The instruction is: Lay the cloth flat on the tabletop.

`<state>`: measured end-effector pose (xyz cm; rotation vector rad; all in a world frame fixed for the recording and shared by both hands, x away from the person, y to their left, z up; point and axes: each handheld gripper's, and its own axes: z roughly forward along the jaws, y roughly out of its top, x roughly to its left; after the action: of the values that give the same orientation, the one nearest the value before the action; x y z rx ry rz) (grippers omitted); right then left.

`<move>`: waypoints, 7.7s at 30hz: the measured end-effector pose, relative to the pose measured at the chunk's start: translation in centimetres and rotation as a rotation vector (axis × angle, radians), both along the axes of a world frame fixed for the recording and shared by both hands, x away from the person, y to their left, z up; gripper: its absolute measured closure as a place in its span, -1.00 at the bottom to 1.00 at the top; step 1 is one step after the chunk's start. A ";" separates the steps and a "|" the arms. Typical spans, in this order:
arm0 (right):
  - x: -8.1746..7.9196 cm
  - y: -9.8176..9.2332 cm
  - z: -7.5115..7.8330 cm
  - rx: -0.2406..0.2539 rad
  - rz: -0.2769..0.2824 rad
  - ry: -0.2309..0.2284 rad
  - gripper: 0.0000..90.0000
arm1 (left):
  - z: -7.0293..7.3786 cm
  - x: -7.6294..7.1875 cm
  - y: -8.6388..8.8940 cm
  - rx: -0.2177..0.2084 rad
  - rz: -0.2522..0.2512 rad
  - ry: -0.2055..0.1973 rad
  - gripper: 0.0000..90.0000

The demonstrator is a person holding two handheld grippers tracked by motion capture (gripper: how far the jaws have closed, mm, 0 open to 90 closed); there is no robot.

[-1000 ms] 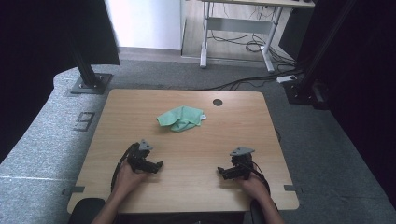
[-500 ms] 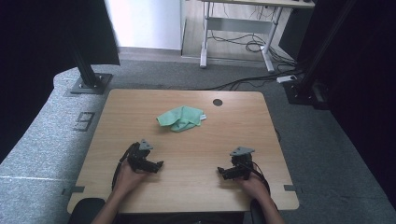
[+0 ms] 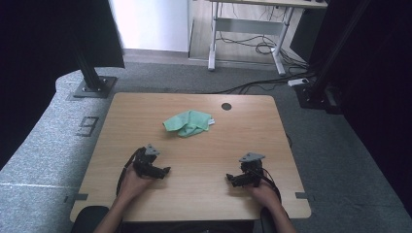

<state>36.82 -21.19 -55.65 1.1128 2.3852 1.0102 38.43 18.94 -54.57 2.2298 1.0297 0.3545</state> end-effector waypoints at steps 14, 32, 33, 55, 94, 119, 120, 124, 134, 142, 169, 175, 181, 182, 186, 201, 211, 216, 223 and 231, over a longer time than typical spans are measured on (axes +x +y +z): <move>0.0 0.0 0.0 0.000 -0.001 0.001 -1.00 | 1.1 0.8 -1.9 -0.002 -0.054 -0.012 -0.66; 0.0 0.0 0.0 0.000 -0.001 0.001 -1.00 | 3.8 2.6 -3.0 -0.020 -0.098 -0.044 -0.49; 0.0 0.0 0.0 0.000 -0.001 0.001 -1.00 | 3.8 2.6 -3.0 -0.020 -0.098 -0.044 -0.48; 0.0 0.0 0.0 0.000 -0.001 0.001 -1.00 | 6.5 6.7 -3.5 -0.056 -0.119 -0.072 -0.12; 0.0 0.0 0.0 -0.001 0.001 -0.002 -1.00 | 5.9 13.7 -7.4 -0.035 -0.075 -0.097 0.22; 0.0 0.0 0.0 0.000 0.001 0.000 -1.00 | 1.6 16.3 -9.5 0.072 -0.005 -0.067 -0.02; 0.0 0.0 0.0 0.000 0.001 0.000 -1.00 | 1.5 16.3 -9.5 0.071 -0.004 -0.067 -0.02; 0.0 0.0 0.0 0.000 0.001 0.000 -1.00 | 1.5 16.0 -9.7 0.090 -0.006 -0.075 -0.02; 0.0 0.0 0.0 -0.001 0.003 -0.001 -1.00 | 1.5 15.0 -9.7 0.087 -0.016 -0.070 -0.02; -0.1 0.0 0.0 0.000 0.001 0.002 -1.00 | 1.6 13.7 -9.5 0.074 -0.046 -0.053 -0.03; -0.1 0.0 0.0 -0.001 0.002 0.002 -1.00 | 1.5 6.2 -9.4 0.028 -0.132 -0.043 -0.06; -0.1 0.0 0.0 -0.002 0.003 0.002 -1.00 | 1.5 4.6 -9.3 0.024 -0.145 -0.042 -0.06; -0.1 0.0 0.0 -0.002 0.003 0.002 -1.00 | 1.4 3.2 -9.4 0.011 -0.156 -0.035 -0.08; -0.1 0.0 0.0 -0.002 0.002 0.001 -1.00 | 1.4 3.0 -9.4 0.008 -0.157 -0.035 -0.08; -0.1 0.0 0.0 -0.002 0.003 0.002 -1.00 | 1.4 2.1 -9.5 0.006 -0.165 -0.033 -0.09; -0.1 0.0 0.0 -0.002 0.003 0.002 -1.00 | 1.5 0.4 -9.2 -0.046 -0.186 -0.021 -0.16; -0.1 0.0 0.0 -0.002 0.003 0.001 -1.00 | 3.8 -0.4 -8.8 -0.074 -0.208 -0.056 -0.21; -0.1 0.0 0.0 -0.002 0.004 0.001 -1.00 | 5.2 -0.6 -8.1 -0.093 -0.201 -0.079 -0.21; -0.1 0.0 0.0 -0.002 0.003 0.001 -1.00 | 6.5 -0.8 -7.0 -0.077 -0.181 -0.113 -0.21; 0.0 0.0 0.1 -0.010 0.010 0.010 -1.00 | 7.4 -1.1 -5.2 -0.070 -0.156 -0.143 -0.23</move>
<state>36.80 -21.19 -55.53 1.1061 2.4031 0.9971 37.32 13.70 -47.18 2.1708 0.7767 0.3965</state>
